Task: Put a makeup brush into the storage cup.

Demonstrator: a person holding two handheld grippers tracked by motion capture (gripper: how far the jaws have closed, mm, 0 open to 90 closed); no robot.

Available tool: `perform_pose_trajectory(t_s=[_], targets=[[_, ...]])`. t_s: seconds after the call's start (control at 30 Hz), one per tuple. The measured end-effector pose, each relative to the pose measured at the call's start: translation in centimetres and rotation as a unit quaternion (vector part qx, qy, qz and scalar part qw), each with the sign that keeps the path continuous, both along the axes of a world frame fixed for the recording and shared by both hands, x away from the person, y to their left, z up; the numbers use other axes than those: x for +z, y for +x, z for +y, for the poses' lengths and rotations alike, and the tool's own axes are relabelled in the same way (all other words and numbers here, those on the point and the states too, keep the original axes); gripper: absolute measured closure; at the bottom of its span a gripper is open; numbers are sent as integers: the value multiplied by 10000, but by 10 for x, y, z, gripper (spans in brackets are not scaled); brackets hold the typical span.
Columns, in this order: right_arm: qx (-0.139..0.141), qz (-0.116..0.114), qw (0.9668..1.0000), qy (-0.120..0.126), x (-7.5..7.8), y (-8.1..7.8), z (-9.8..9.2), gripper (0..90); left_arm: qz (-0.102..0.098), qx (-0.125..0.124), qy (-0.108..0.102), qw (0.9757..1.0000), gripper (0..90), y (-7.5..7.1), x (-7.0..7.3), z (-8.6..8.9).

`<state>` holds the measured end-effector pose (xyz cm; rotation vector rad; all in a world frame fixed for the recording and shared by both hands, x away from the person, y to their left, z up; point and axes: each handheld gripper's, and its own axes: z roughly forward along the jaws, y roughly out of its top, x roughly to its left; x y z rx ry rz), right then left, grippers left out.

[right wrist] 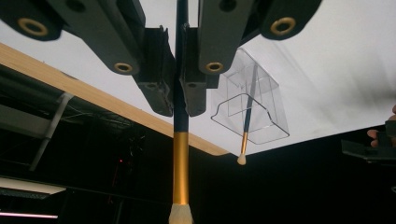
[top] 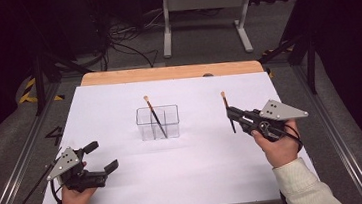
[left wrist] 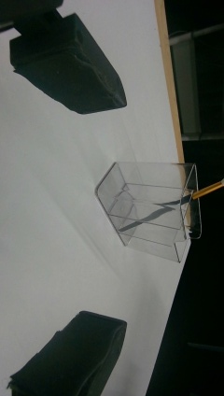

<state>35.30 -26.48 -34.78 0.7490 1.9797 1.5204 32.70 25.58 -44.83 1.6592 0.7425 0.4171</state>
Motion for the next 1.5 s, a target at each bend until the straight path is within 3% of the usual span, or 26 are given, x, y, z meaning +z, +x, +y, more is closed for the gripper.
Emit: perform_pose_trajectory(t_s=[0.27, 0.57, 1.5], targets=[[62, -211, 9996, 200, 0, 0, 0, 836, 14, -23, -16, 10000, 2, 0, 0, 0], [109, -198, 9986, 475, -4, 5, 1, 836, 24, -29, -16, 10000, 2, 0, 0, 0], [525, -268, 9967, 560, 8, 32, 52, 836, 28, -34, 3, 10000, 2, -1, 0, 0]])
